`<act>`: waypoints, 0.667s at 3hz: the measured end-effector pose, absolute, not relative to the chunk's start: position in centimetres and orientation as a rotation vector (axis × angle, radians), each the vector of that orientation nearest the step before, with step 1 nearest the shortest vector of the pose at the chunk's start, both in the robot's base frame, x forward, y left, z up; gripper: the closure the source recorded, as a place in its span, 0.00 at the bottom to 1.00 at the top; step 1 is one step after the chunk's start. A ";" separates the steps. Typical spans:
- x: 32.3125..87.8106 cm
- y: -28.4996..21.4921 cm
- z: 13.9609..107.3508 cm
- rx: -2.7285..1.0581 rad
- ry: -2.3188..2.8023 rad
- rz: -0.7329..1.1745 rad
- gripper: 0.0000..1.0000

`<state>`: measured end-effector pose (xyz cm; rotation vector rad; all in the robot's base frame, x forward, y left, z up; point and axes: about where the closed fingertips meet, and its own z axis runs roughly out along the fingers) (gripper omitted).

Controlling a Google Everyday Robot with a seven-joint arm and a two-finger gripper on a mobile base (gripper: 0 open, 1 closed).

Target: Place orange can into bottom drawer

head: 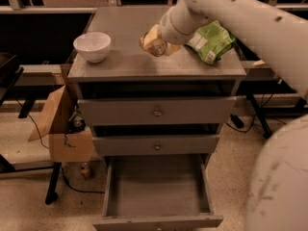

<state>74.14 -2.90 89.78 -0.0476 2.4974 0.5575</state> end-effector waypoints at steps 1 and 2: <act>69.8 -6.8 90.5 -0.122 2.516 0.723 1.00; 65.4 -10.5 91.4 -0.241 2.491 0.829 1.00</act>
Offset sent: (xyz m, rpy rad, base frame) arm -0.1445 -0.1303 0.0296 0.1295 -0.0626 0.4396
